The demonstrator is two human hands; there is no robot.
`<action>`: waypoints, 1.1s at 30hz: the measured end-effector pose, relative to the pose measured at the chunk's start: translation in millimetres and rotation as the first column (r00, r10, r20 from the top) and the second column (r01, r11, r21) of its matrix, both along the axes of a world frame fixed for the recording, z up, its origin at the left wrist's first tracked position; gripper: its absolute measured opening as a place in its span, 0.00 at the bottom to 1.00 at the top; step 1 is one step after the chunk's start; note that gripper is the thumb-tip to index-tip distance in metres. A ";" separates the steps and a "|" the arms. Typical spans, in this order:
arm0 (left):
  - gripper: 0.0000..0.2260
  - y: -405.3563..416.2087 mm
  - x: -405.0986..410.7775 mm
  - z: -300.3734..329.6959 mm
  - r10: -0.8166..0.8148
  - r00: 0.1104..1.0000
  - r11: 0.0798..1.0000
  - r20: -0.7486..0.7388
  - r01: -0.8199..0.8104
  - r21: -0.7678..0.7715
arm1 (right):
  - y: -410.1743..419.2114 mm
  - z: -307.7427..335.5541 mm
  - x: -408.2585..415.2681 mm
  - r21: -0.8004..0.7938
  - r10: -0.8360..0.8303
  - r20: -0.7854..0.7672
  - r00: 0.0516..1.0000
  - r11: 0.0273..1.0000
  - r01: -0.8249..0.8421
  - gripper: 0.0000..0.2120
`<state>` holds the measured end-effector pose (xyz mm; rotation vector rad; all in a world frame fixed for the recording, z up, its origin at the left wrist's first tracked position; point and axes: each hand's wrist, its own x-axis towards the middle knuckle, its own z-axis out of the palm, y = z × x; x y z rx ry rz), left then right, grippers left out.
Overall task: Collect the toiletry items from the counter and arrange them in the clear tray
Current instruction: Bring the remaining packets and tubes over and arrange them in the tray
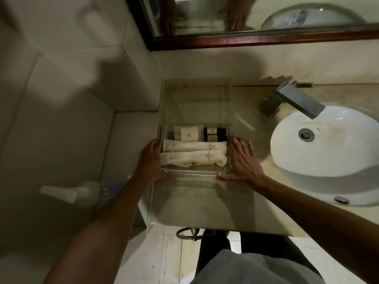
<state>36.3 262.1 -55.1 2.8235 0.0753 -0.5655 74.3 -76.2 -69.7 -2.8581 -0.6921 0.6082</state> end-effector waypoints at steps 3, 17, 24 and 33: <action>0.63 1.8 2.5 2.7 0.015 1.000 1.000 0.009 -0.015 -0.026 | 2.1 -2.5 1.8 0.043 -0.013 -0.002 1.000 0.999 0.013 0.66; 0.60 -0.4 36.9 12.4 0.056 0.997 0.998 0.049 -0.055 -0.022 | 6.0 5.2 39.3 0.085 -0.046 0.066 0.997 0.996 0.040 0.65; 0.52 -1.1 58.4 13.4 0.024 0.978 0.996 0.207 -0.042 0.079 | 17.9 11.0 39.4 0.178 -0.079 0.299 0.951 0.984 0.026 0.48; 0.32 -5.5 52.8 12.3 -0.224 0.939 0.973 0.261 0.198 0.120 | 21.9 11.0 44.0 0.025 0.183 0.277 0.943 0.980 -0.197 0.30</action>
